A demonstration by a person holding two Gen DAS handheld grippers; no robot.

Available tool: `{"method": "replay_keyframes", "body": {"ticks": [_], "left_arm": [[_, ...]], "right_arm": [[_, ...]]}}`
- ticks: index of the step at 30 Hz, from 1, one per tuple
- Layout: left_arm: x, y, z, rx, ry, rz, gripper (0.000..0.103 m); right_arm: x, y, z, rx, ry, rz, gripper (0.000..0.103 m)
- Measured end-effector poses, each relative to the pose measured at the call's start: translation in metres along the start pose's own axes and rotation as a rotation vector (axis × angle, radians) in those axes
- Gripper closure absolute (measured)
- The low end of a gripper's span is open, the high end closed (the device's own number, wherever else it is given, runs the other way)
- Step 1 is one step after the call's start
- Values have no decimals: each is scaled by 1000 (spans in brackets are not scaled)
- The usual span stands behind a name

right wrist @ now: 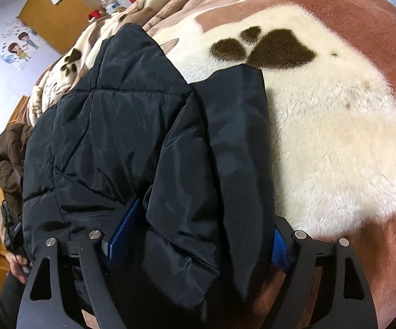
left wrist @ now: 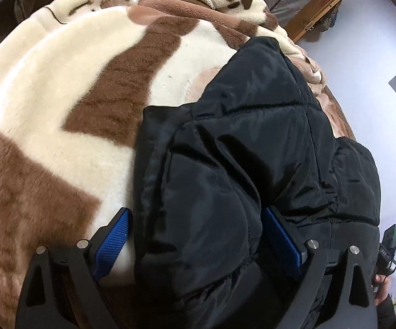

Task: Fold large clothes
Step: 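Grasp the other side edge of the jacket with both grippers, then fold the held side over onto the jacket and open both grippers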

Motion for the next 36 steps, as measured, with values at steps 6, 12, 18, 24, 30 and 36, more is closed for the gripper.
{"method": "replay_keyframes", "body": {"ticks": [6,12,18,24,30,36], "left_arm": [[22,-17,9,24,-23,-26,5],[20,-22,8,18,-30,-35,8],[18,-11,25,39,-93,-9,45],[17,22,39,86,-144,44,72],[17,55,51,83,-160,84,75],[12,84,58,64,-167,112,76]], "right_arm": [[15,-14,-1,15,3,-11,23],[18,-17,-11,1,47,7,37],[20,-9,-29,-70,132,37,56],[20,15,-50,-135,208,76,71],[15,44,-67,-140,260,112,76],[4,71,-77,-122,278,133,77]]}}
Point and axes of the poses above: each gripper's, at about its wrist camera, not at the fingertips, and y roughly against the way its jaws point, z to its right, x to its top, the point moved 5 cm from there along -y, roughly the way its jaws point, and after that the axes turned 1 degree about -y, right-handed, at the moved point
